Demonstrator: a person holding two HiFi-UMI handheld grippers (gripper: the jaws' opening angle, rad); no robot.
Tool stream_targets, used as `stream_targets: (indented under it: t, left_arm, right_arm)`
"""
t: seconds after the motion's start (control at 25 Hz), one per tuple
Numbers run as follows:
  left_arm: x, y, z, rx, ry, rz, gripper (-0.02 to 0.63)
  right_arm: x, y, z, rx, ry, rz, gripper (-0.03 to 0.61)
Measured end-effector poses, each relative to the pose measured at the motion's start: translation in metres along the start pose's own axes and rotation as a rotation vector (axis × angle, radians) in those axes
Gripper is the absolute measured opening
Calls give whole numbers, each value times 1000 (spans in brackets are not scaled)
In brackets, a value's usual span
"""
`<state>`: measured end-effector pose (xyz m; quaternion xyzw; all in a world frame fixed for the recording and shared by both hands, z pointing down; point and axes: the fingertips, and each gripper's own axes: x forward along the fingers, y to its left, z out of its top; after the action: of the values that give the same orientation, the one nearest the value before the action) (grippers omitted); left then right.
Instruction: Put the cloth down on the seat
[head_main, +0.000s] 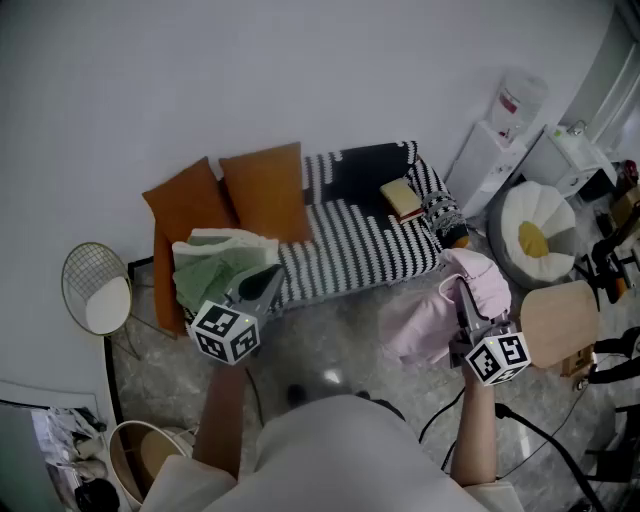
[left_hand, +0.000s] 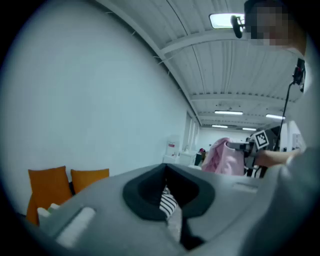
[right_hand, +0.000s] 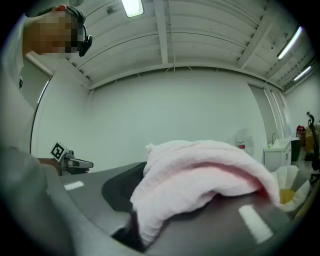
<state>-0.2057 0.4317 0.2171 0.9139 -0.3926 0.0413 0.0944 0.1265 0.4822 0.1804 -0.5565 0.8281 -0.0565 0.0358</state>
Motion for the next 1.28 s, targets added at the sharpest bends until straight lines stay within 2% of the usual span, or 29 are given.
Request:
stream_targets:
  t: [0.36,0.84,1.28]
  left_arm:
    - [-1,1,-1,-2,-2,-4,-2]
    - [-14,11,-10,-14,8,-32,-1]
    - [-43,44,-23,-25,33,-77,0]
  right_arm:
    - [1,2,0,-7,-5,7,129]
    - [-2,29,-3,-6,-8,11,129]
    - [0,71,-16,7,7,-57,129]
